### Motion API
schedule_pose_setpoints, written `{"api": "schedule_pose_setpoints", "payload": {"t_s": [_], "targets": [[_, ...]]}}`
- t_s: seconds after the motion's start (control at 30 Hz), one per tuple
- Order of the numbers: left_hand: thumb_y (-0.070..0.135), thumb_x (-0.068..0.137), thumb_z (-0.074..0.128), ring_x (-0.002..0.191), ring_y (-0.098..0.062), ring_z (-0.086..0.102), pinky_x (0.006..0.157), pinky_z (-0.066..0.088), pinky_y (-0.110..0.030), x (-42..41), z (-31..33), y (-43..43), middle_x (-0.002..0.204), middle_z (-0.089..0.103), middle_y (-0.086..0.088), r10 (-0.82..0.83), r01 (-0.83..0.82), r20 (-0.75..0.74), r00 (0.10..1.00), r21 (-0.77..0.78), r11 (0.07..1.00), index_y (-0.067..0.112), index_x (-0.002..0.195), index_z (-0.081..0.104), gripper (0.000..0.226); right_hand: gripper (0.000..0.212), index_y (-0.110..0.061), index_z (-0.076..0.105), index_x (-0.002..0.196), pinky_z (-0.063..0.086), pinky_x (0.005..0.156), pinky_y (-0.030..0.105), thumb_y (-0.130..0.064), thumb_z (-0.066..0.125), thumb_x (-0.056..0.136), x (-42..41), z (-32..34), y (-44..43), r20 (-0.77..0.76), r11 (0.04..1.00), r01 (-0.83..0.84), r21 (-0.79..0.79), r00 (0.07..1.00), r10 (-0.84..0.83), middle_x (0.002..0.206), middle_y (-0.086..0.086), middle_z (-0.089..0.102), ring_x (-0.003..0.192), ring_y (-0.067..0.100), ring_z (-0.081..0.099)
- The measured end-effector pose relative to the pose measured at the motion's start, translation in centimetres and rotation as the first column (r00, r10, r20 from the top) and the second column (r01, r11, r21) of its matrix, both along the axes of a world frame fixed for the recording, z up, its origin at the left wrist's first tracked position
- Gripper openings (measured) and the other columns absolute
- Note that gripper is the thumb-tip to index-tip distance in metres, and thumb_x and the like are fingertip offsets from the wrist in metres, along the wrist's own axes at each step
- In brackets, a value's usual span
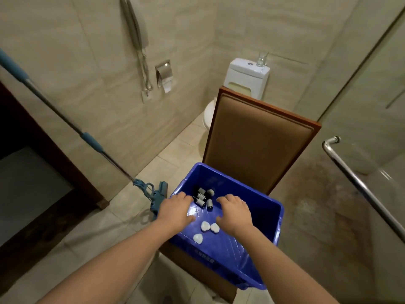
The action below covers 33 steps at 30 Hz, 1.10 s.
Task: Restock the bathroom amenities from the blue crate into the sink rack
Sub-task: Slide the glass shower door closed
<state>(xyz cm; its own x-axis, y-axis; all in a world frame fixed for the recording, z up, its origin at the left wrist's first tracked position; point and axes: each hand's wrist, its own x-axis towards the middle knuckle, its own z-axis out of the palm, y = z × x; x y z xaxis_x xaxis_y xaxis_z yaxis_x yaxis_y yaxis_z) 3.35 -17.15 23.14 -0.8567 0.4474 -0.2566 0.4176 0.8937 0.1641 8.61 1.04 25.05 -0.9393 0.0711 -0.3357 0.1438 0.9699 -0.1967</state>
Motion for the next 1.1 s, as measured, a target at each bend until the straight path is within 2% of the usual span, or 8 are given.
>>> {"api": "schedule_pose_setpoints", "payload": {"t_s": [0.33, 0.6, 0.83, 1.1], "targets": [[0.049, 0.091, 0.059, 0.118, -0.023, 0.051, 0.087, 0.047, -0.038, -5.4, -6.1, 1.4, 0.132, 0.047, -0.001, -0.026, 0.027, 0.153, 0.988, -0.005, 1.000, 0.023, 0.137, 0.042, 0.055, 0.054, -0.018, 0.043, 0.141, 0.034, 0.108, 0.038, -0.027, 0.057, 0.089, -5.4, -5.6, 1.0, 0.151, 0.996, 0.089, -0.016, 0.985, -0.086, 0.136, 0.006, 0.046, 0.125, 0.027, 0.042], [0.048, 0.091, 0.059, 0.116, -0.024, 0.052, 0.084, 0.046, -0.037, -9.9, -13.4, 5.5, 0.133, 0.045, -0.002, 0.053, -0.046, 0.286, 0.957, -0.028, 0.999, 0.023, 0.139, 0.042, 0.057, 0.056, -0.018, 0.041, 0.143, 0.031, 0.111, 0.041, -0.025, 0.056, 0.090, -11.1, -13.2, 3.8, 0.271, 0.994, 0.096, -0.050, 0.959, -0.079, 0.139, 0.007, 0.044, 0.129, 0.028, 0.039], [0.047, 0.092, 0.058, 0.120, -0.025, 0.049, 0.084, 0.046, -0.038, -13.4, -20.6, 7.6, 0.136, 0.044, -0.004, 0.198, -0.183, 0.392, 0.899, -0.075, 0.980, 0.021, 0.141, 0.037, 0.060, 0.055, -0.018, 0.040, 0.144, 0.037, 0.104, 0.040, -0.026, 0.054, 0.092, -15.4, -20.4, 5.7, 0.349, 0.994, 0.076, -0.076, 0.936, -0.045, 0.138, 0.008, 0.045, 0.128, 0.029, 0.040], [0.041, 0.093, 0.059, 0.121, -0.028, 0.049, 0.082, 0.046, -0.039, -15.4, -26.3, 9.1, 0.139, 0.044, -0.009, 0.333, -0.319, 0.439, 0.834, -0.109, 0.942, 0.018, 0.147, 0.025, 0.068, 0.047, -0.021, 0.045, 0.137, 0.045, 0.083, 0.038, -0.036, 0.056, 0.094, -18.4, -27.0, 6.6, 0.351, 0.984, 0.148, -0.103, 0.931, -0.103, 0.131, 0.009, 0.053, 0.119, 0.031, 0.050]]}}
